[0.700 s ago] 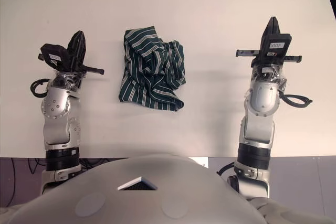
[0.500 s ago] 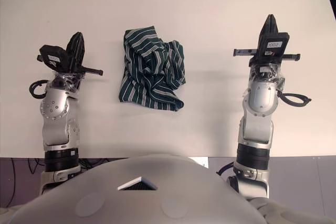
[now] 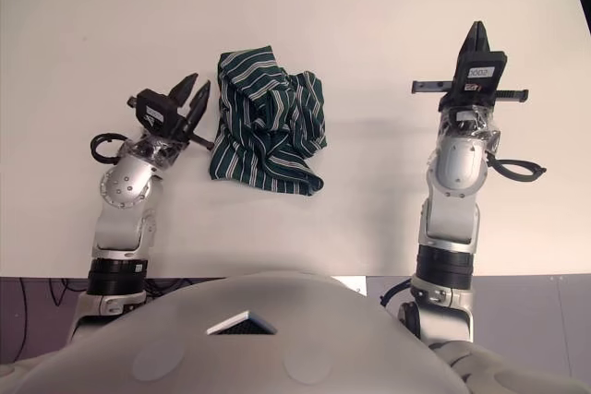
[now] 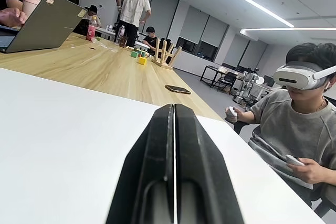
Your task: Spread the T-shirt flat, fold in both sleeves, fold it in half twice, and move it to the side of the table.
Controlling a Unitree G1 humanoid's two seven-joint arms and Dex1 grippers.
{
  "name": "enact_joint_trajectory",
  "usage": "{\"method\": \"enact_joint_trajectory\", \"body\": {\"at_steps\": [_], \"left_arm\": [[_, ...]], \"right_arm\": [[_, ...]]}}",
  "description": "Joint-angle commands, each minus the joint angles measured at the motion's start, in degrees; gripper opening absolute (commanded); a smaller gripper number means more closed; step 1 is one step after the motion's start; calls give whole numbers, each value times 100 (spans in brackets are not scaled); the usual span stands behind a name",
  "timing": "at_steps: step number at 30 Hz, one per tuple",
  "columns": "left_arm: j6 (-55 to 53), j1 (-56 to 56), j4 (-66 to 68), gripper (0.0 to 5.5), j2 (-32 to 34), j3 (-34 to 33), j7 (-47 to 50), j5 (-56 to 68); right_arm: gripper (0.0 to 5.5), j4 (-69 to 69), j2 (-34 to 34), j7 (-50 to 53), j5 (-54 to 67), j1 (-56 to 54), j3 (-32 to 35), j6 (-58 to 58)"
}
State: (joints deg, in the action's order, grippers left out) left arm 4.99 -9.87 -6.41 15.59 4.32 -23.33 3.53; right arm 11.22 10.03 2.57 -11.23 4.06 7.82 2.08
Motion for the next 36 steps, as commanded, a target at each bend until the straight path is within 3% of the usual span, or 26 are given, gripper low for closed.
{"method": "enact_joint_trajectory", "body": {"at_steps": [1,7,12,17,26,33,36], "left_arm": [[-24,-117,-228,152,117,33,-269,193],[-68,-445,-535,225,416,552,-923,194],[-299,-621,-910,225,580,741,-1392,638],[-1535,-907,-1403,225,881,1315,-1895,1118],[-3103,-853,-1659,225,797,1652,-1504,1330],[-2876,-723,-1425,225,790,1938,-1058,687],[-2421,-638,-1278,225,1252,2310,-825,-413]], "right_arm": [[0,-61,98,-28,-24,-67,-16,55],[0,-111,130,-36,-32,-57,17,100],[0,-211,143,-23,-50,-96,32,143],[0,-392,128,22,-108,-184,-3,240],[0,-518,91,112,-289,-257,-135,365],[0,-539,89,164,-405,-295,-261,381],[0,-542,92,174,-435,-297,-267,388]]}}
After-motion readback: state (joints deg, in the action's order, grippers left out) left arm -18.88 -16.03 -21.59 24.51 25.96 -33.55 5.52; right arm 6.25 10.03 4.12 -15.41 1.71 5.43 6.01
